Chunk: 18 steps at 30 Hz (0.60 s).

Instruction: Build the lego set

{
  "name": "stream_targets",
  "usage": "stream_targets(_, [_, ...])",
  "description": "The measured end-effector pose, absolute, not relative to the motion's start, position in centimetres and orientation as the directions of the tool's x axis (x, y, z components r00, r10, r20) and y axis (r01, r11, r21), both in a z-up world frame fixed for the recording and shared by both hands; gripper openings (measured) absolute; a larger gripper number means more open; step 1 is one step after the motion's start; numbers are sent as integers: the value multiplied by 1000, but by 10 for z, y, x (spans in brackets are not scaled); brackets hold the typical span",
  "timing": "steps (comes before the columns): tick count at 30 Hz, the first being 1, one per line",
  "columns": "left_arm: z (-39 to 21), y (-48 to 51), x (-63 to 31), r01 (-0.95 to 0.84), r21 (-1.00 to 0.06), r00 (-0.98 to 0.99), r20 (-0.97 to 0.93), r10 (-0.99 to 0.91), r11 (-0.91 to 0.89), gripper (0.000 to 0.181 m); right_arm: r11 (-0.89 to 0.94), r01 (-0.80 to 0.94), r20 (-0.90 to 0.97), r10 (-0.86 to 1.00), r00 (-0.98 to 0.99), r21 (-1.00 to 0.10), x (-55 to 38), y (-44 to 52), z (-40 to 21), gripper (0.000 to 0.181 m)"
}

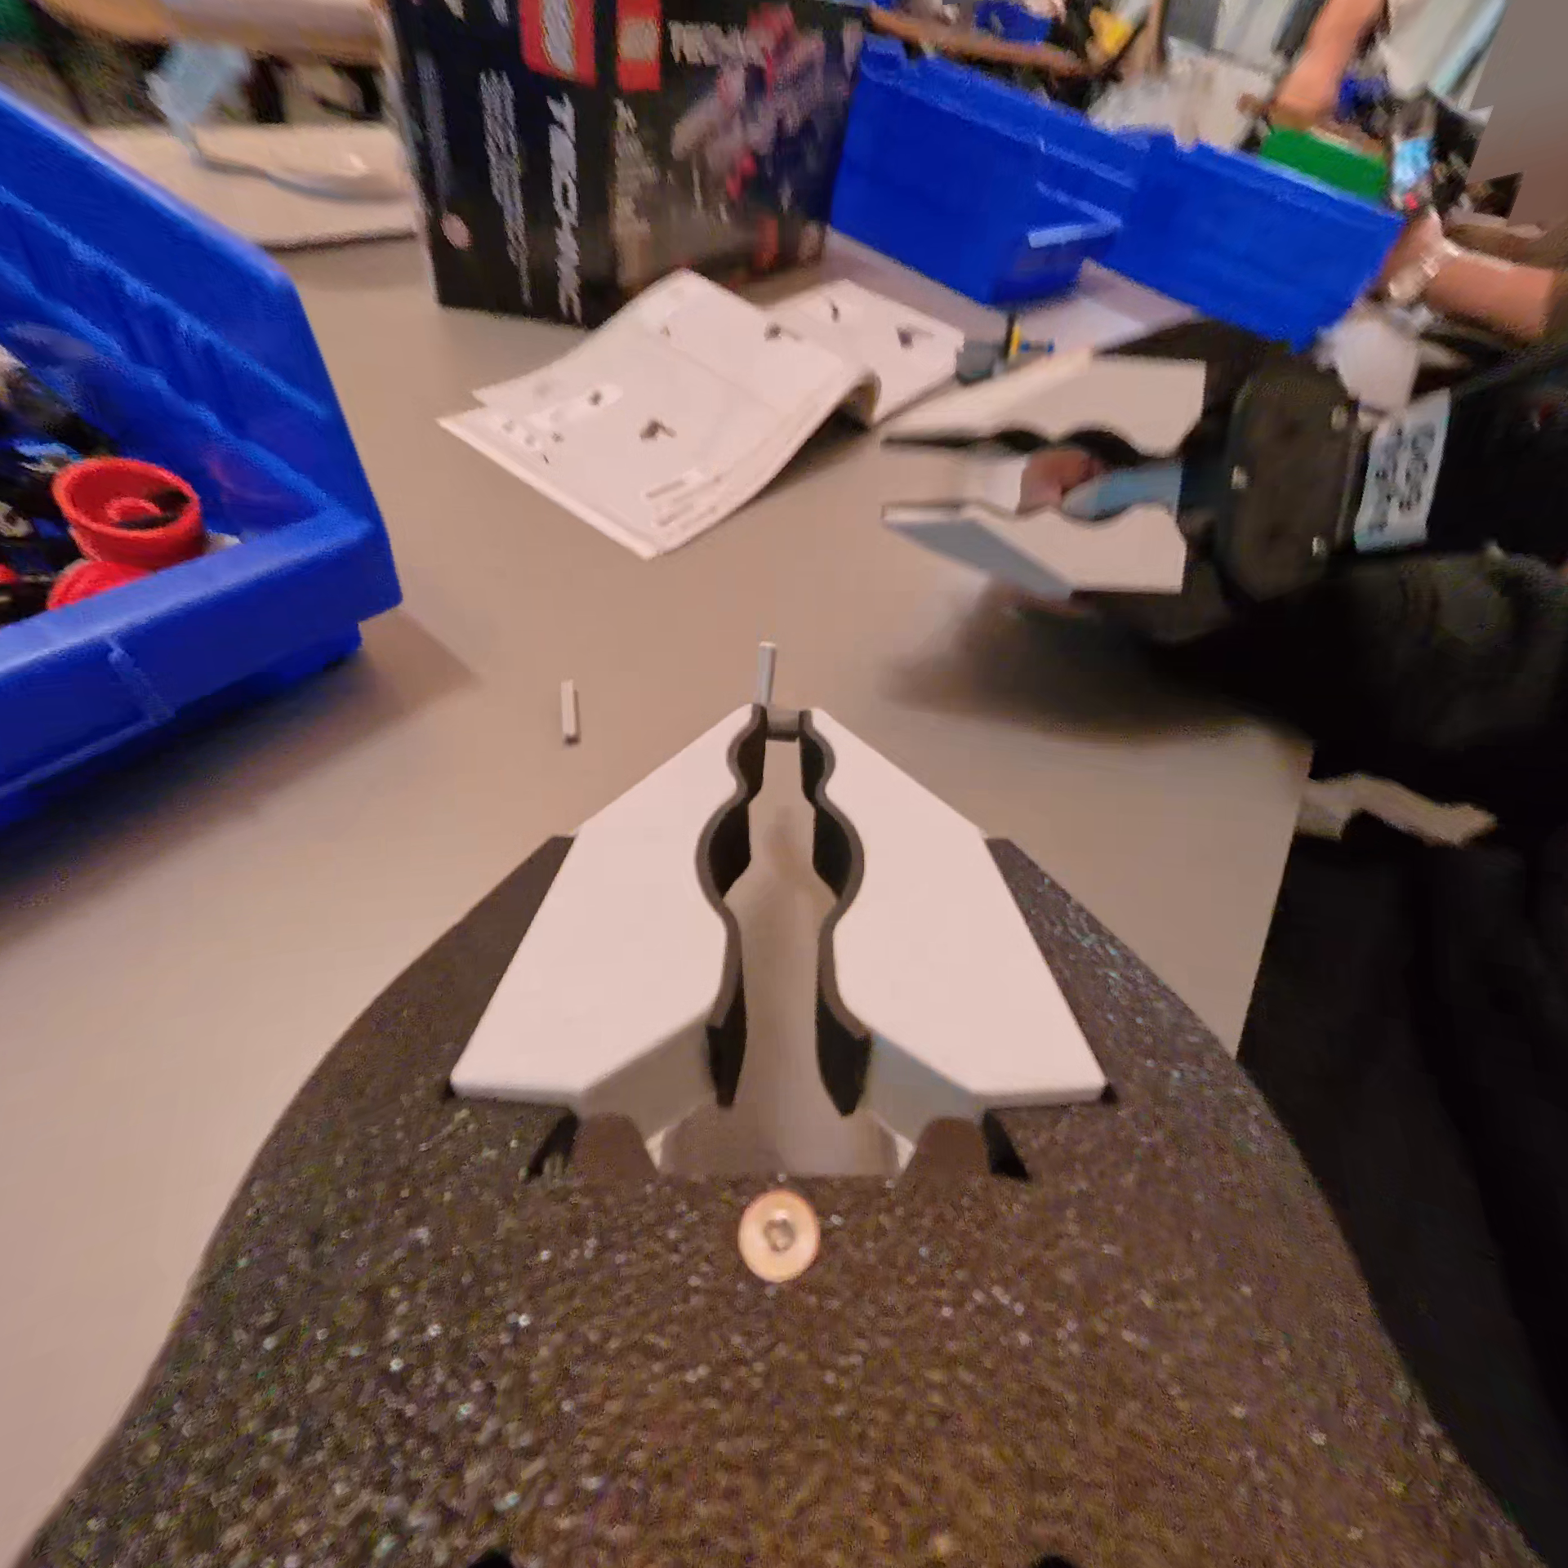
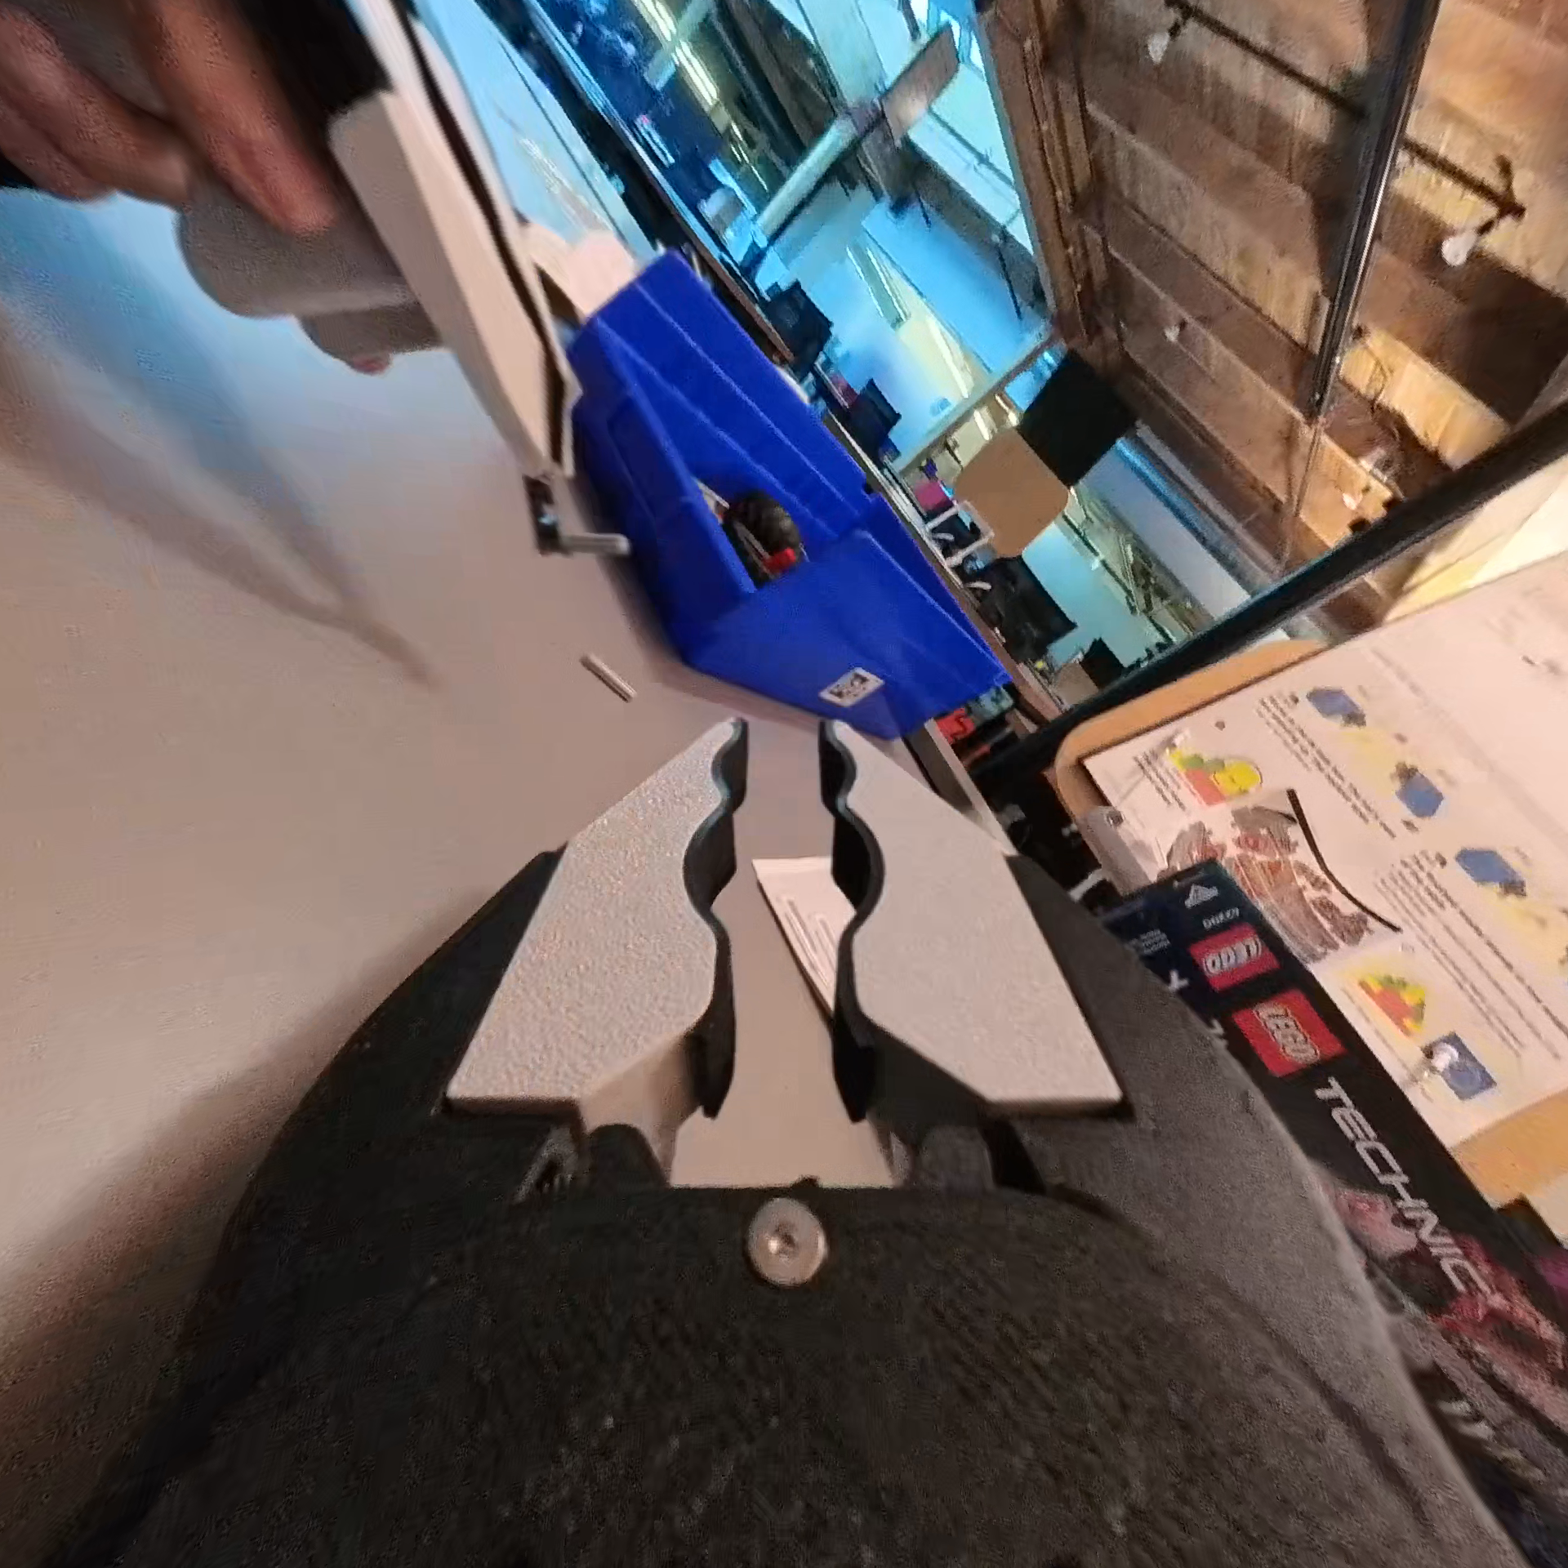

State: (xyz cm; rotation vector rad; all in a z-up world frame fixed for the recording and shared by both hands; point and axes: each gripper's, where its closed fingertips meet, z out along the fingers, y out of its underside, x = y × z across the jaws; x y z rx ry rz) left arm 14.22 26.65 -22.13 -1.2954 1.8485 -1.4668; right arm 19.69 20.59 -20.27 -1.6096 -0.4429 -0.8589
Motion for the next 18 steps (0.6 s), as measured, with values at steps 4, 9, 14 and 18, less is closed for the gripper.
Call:
stream_targets(4, [-241,285,156,-537,-827,-608,243,-756,166,5,-253,664,709,-185,681,-704,213,210,-203,21])
stream_targets(9, [-255,286,145,-689,-653,-679,430,-595,314,6,-365,704,778,-101,620,-609,214,224,-223,19])
stream_targets(14, [-263,266,120,-691,-638,-711,515,-479,339,6,-314,658,717,-124,686,-684,209,225,-217,17])
stream_targets(18, [-272,263,145,-725,-659,-629,513,-584,202,3,-299,691,737,-68,673,-658,190,233,-223,17])
